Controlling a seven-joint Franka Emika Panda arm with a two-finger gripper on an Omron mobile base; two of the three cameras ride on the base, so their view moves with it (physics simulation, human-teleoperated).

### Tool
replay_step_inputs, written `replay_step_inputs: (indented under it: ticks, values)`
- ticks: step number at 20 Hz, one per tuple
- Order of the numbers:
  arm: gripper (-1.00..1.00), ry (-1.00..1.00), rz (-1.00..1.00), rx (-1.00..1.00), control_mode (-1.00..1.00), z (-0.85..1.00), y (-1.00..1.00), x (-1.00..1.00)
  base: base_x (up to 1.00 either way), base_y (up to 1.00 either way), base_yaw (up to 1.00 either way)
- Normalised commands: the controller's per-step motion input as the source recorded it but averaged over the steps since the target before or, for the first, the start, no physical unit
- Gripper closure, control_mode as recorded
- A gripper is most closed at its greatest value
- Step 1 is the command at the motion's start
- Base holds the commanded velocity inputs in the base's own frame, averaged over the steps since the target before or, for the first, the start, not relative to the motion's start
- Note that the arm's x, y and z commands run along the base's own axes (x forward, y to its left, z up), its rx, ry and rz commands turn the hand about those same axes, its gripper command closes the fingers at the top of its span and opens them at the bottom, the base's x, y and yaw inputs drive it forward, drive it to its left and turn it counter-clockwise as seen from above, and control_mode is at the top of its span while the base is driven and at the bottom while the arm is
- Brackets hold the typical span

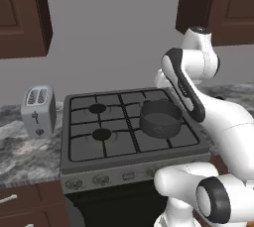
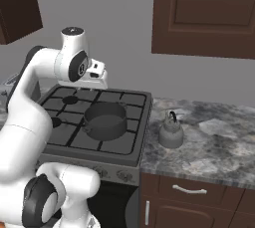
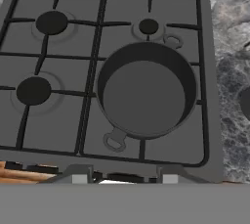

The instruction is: Pick the kettle from the counter and place it on a stove burner. Then turn the burner on.

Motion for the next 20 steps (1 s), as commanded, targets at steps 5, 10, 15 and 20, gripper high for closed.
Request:
replay_step_inputs:
  ticks: [5,10,15,20]
  values:
    - [-1.00,-0.07,0.00,0.00,-1.00,0.00,-0.01,-0.22,0.00,0.00,0.00]
    - [-1.00,-0.24,-0.01,0.00,-1.00,0.00,-0.39,-0.85,0.00,0.00,0.00]
    - [-1.00,-0.02,-0.05,0.00,-1.00,-0.05,-0.65,-0.41,0.00,0.00,0.00]
    - [-1.00,0.03,-0.04,0.00,-1.00,-0.13,-0.91,-0.22,0.00,0.00,0.00]
